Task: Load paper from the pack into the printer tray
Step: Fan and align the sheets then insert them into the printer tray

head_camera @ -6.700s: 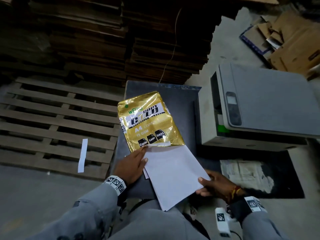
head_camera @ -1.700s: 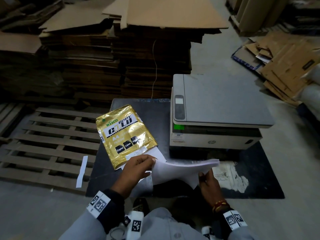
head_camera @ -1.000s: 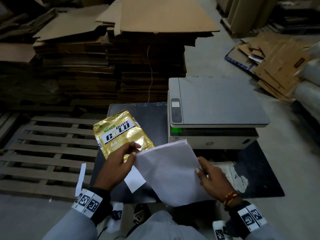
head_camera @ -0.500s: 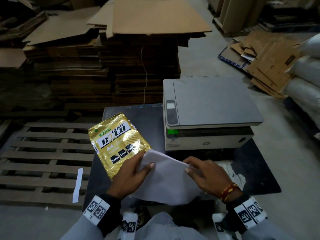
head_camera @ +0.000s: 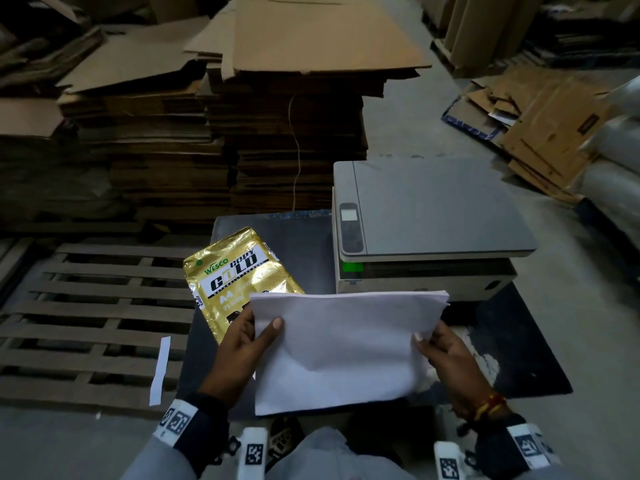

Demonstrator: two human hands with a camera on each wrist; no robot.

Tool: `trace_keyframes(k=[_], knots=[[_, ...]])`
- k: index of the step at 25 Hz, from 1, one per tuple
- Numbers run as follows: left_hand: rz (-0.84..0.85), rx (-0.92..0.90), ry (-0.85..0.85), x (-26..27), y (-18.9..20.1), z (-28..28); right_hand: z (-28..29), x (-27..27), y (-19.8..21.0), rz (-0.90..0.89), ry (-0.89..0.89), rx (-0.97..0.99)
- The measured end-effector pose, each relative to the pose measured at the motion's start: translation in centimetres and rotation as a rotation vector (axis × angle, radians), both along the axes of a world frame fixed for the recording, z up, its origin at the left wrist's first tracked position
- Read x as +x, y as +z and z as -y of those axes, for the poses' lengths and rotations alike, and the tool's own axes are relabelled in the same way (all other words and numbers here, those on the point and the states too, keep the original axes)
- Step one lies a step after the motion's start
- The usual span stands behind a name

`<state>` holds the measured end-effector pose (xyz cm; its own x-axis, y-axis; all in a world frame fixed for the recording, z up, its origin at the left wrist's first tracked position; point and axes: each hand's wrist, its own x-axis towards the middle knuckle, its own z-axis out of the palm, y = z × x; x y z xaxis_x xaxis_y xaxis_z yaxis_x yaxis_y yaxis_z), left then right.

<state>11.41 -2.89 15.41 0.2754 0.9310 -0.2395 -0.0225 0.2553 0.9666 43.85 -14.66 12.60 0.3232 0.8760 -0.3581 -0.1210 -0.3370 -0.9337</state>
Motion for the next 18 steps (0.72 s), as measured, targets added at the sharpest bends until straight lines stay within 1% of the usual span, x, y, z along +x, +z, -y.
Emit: trace_keyframes(k=[3, 6, 8, 12, 15, 18], knots=[[-0.008, -0.019, 0.013, 0.3, -1.9, 0.1, -0.4, -0.6, -2.8, 0.089, 0.007, 0.003], [-0.117, 0.06, 0.066, 0.7, -3.7, 0.2, -0.5, -1.8, -4.3, 0.191, -0.044, -0.033], [-0.15, 0.075, 0.109, 1.1, -4.6, 0.3, -0.7, -2.5, -5.1, 0.241, -0.094, -0.038], [-0.107, 0.032, 0.145, 2.0, -5.7, 0.4, -1.2, -2.9, -6.3, 0.295, -0.165, -0.029], [-0.02, -0.018, 0.111, 2.0, -6.2, 0.8, -1.2, -2.8, -6.5, 0.308, -0.227, -0.028], [0.001, -0.038, 0.059, 1.3, -6.8, 1.3, -0.8, -3.0, -7.7, 0.242, -0.236, -0.068]])
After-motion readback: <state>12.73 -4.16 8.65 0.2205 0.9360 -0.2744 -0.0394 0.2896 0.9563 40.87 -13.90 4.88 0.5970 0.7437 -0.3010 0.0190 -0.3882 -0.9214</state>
